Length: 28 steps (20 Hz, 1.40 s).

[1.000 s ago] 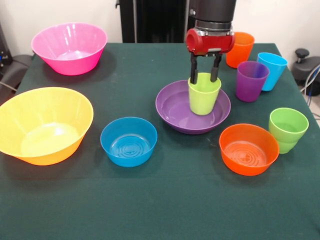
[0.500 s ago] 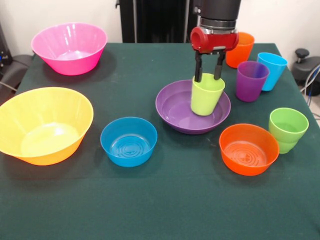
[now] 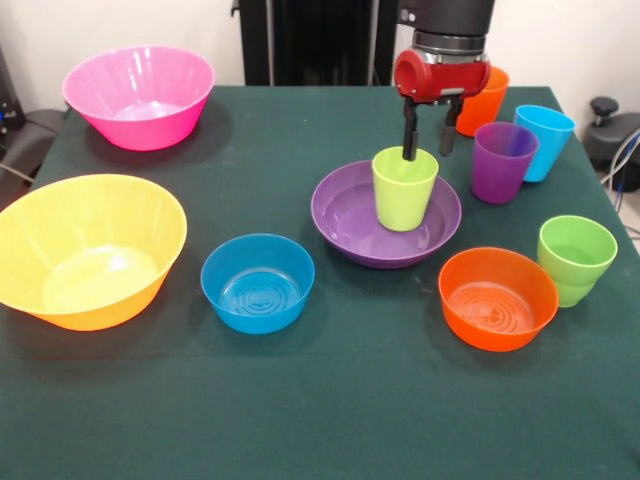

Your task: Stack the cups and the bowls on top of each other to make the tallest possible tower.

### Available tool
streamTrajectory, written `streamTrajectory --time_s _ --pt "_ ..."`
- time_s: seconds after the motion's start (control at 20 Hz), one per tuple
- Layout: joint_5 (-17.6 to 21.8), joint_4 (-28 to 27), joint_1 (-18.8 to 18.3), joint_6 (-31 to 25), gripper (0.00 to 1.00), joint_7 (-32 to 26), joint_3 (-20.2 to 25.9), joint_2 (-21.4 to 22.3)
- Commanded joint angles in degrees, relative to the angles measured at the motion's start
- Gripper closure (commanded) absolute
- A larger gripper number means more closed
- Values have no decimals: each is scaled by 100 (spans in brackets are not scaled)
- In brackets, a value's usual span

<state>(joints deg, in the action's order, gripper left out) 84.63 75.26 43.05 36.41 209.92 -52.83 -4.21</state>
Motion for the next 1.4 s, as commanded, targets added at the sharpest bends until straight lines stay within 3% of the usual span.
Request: streamTrajectory --time_s 0.05,0.4,1.25,1.4 --pt "106 62 -27 78 0 1151 552 -62" --pt "37 166 -79 2 0 880 572 33" --pt "228 143 -84 -5 0 1036 380 -239" --pt "255 215 -101 -32 0 728 393 -255"
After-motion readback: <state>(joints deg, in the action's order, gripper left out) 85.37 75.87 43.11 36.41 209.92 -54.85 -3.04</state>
